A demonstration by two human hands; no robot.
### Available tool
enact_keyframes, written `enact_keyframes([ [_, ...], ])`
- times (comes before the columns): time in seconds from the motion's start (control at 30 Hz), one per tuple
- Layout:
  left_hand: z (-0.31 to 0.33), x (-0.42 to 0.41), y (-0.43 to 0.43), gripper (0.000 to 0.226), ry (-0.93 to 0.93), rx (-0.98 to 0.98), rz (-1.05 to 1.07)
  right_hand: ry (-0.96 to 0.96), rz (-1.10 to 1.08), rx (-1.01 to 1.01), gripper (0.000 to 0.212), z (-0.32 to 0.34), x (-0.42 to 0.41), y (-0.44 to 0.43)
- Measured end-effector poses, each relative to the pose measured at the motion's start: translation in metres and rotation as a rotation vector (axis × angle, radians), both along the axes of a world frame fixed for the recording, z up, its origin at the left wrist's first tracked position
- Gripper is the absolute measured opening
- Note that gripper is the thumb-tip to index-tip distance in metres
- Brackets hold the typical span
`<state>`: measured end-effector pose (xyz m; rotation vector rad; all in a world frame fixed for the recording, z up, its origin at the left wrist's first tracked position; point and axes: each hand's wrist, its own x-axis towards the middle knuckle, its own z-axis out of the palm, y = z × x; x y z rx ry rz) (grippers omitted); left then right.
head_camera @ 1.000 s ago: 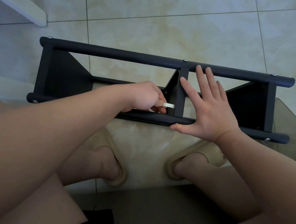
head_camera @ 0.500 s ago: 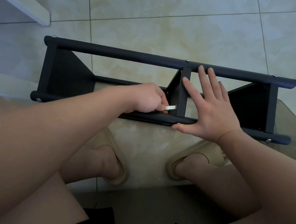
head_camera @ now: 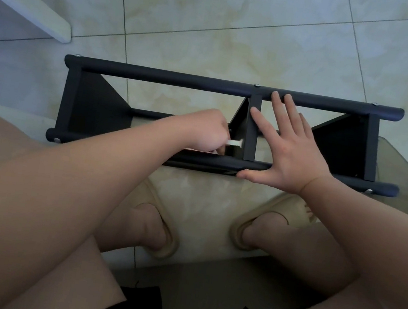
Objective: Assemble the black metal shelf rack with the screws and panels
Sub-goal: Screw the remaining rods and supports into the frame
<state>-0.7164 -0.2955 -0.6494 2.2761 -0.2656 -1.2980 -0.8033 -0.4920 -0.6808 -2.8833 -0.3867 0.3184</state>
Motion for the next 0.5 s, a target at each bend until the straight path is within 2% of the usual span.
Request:
enact_keyframes([
  [0.07, 0.007, 0.007, 0.0, 0.025, -0.121, 0.089, -0.052, 0.077, -0.011, -0.023, 0.125, 0.003, 0.001, 0.0],
  [0.17, 0.021, 0.019, 0.003, 0.025, -0.25, 0.163, -0.112, 0.19, -0.019, -0.047, 0.13, 0.01, 0.006, -0.001],
  [0.27, 0.035, 0.031, 0.006, 0.022, -0.288, 0.123, -0.011, 0.246, -0.023, -0.021, 0.128, 0.026, 0.015, -0.005],
  [0.33, 0.04, 0.037, 0.008, 0.017, -0.298, 0.027, 0.129, 0.252, -0.045, -0.004, 0.115, 0.039, 0.028, -0.012],
  [0.4, 0.043, 0.045, 0.007, 0.014, -0.377, -0.046, 0.216, 0.248, -0.051, -0.01, 0.094, 0.051, 0.047, -0.02],
  [0.5, 0.043, 0.062, 0.002, 0.017, -0.51, -0.073, 0.225, 0.329, -0.09, -0.061, 0.068, 0.063, 0.076, -0.027],
])
